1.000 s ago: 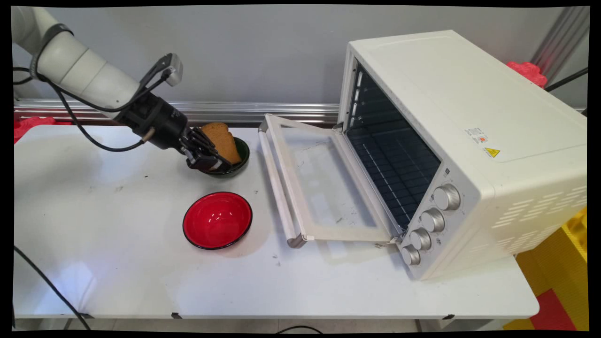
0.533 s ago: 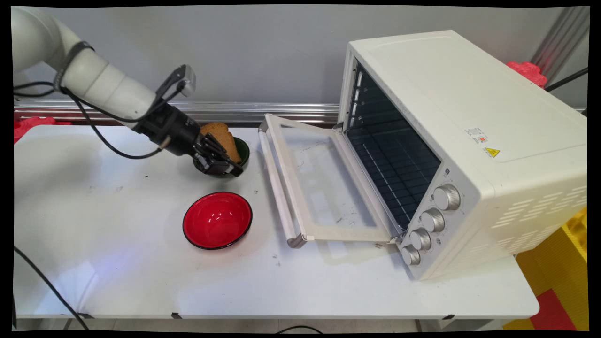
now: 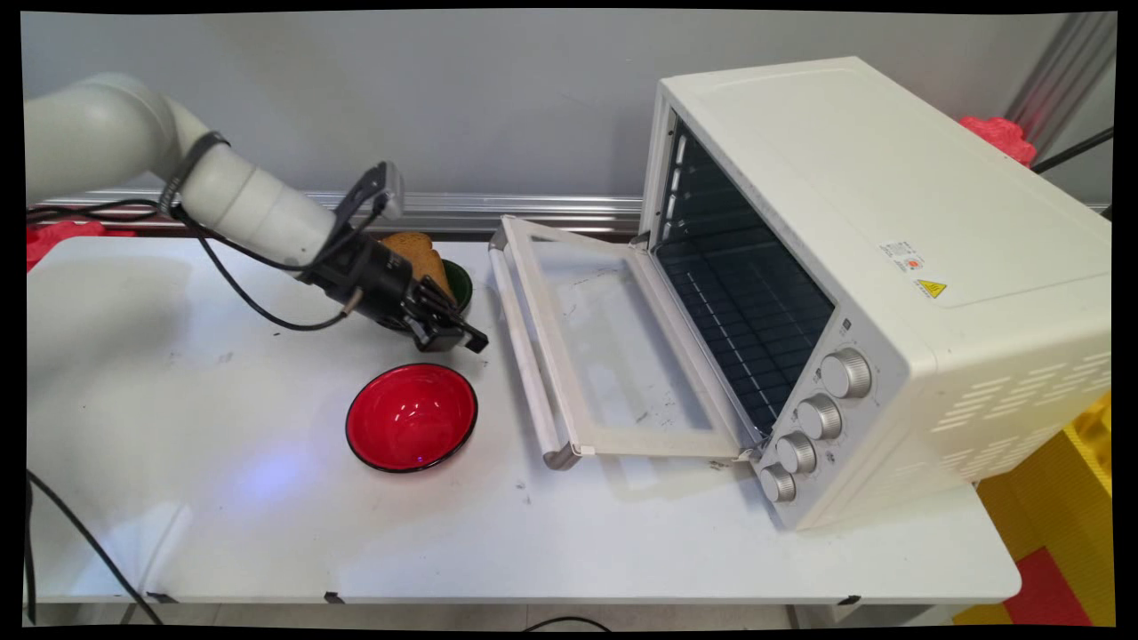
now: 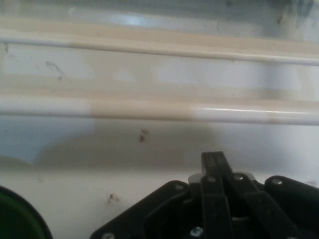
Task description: Close the oven
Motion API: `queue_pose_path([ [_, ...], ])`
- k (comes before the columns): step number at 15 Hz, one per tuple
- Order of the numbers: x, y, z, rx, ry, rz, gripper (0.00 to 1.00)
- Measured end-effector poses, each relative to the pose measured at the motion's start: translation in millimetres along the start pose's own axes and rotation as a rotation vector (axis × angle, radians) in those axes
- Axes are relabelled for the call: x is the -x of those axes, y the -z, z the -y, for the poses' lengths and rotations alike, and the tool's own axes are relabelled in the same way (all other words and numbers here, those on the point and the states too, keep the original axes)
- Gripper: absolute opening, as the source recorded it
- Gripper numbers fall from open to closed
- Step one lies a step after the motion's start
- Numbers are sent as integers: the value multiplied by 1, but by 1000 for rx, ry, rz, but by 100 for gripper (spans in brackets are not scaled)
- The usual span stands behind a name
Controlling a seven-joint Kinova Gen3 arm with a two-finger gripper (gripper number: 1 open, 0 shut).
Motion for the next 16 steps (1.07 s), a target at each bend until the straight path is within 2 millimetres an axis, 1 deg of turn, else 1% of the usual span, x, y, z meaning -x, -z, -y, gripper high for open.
queue_pose_path([
  [5, 10, -26, 6, 11, -17, -8, 0],
  [8, 11, -40, 9, 17, -32, -22, 0],
  [16, 9, -55, 9, 31, -63, -63, 0],
])
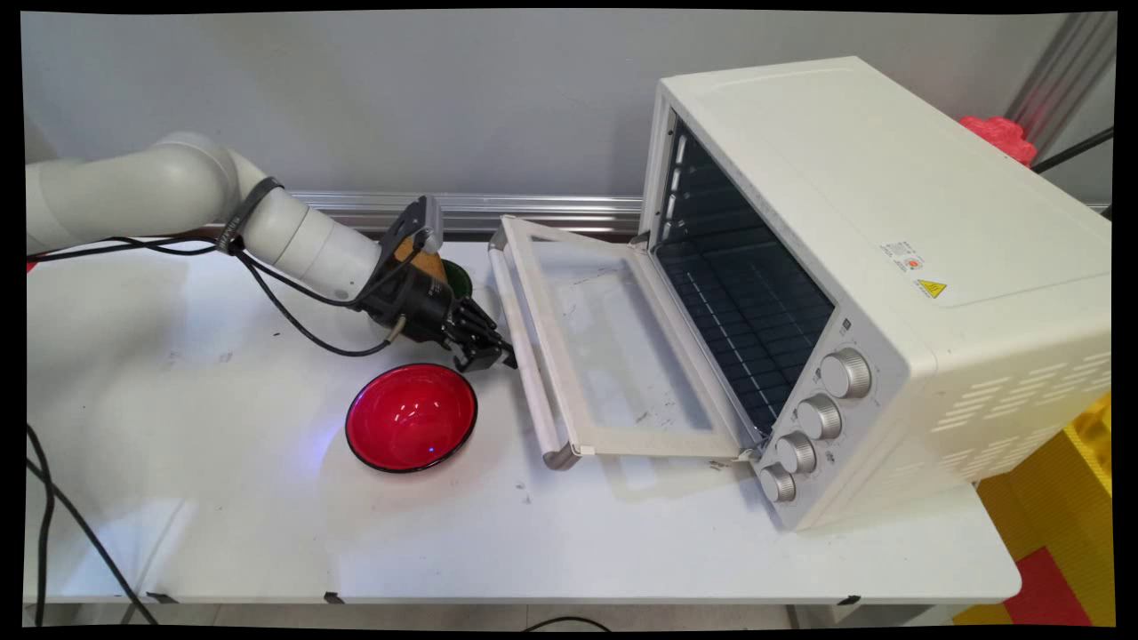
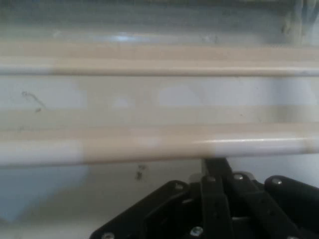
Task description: Close the oven
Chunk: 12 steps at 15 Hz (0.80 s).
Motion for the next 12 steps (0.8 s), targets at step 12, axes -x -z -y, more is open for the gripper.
queue_pose_path([
  [12, -10, -7, 2, 9, -68, -79, 0],
])
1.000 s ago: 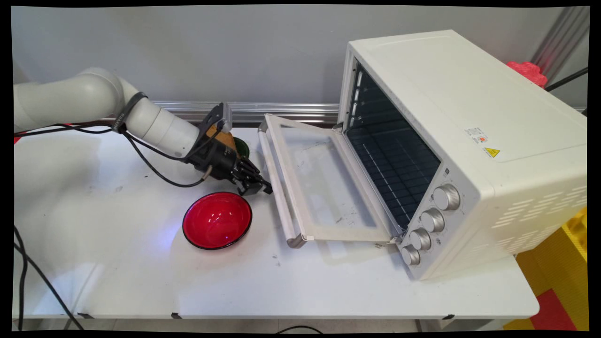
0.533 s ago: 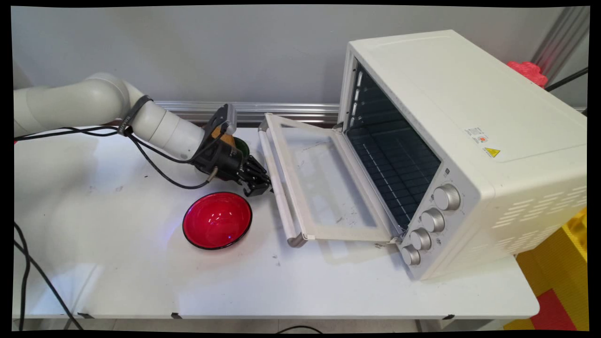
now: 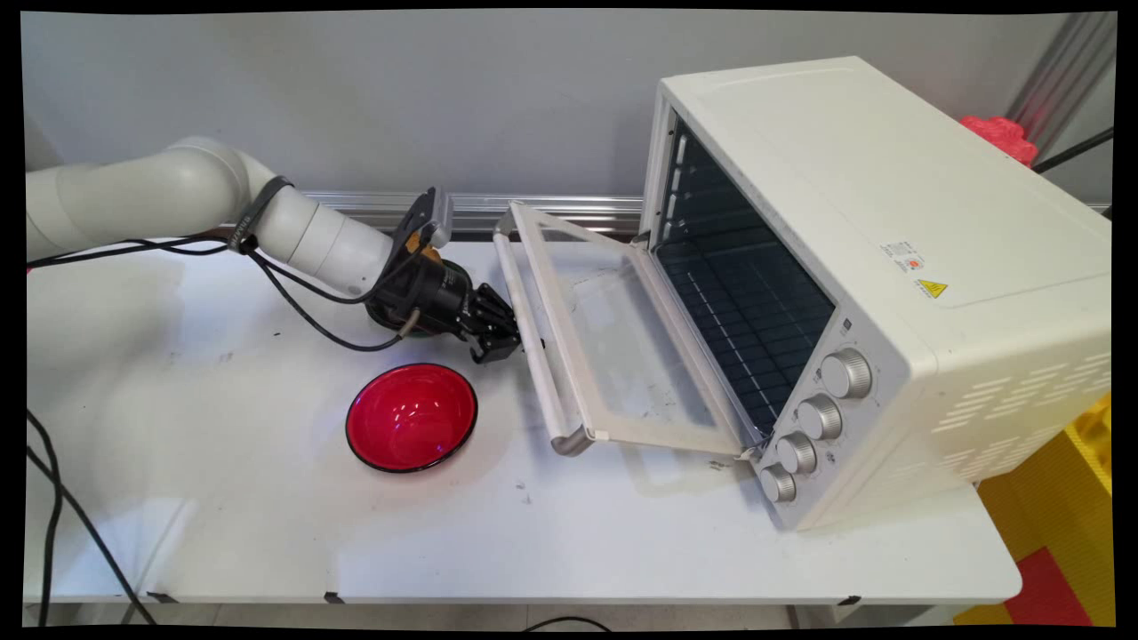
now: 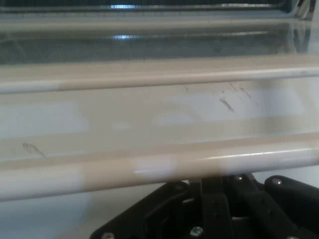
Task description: Close the oven
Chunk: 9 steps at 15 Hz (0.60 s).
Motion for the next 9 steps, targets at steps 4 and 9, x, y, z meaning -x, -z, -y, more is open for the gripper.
queue_pose_path([
  [4, -7, 5, 1, -2, -17, -26, 0],
  [9, -21, 11, 4, -9, -30, -58, 0],
])
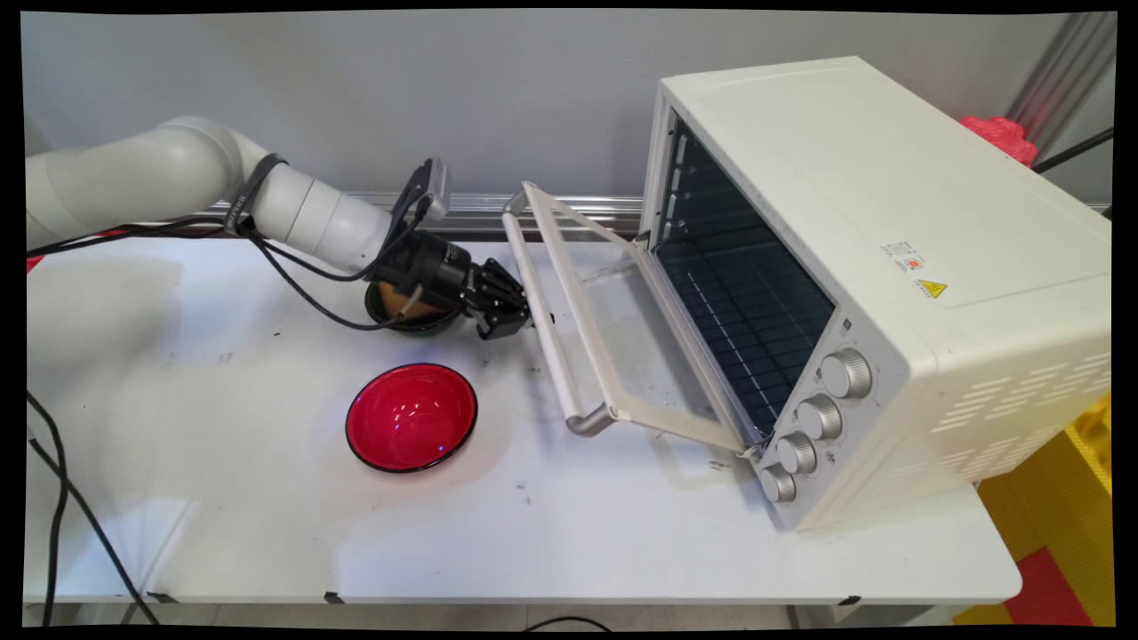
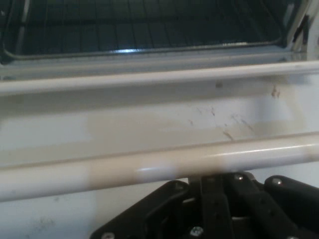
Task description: Close the oven
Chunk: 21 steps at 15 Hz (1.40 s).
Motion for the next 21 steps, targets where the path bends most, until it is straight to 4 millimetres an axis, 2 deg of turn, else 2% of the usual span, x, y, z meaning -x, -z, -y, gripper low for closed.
queue_pose_path([
  [7, -23, -3, 4, -16, 6, -48, 0],
  [21, -76, -27, 14, -39, 29, -104, 0],
])
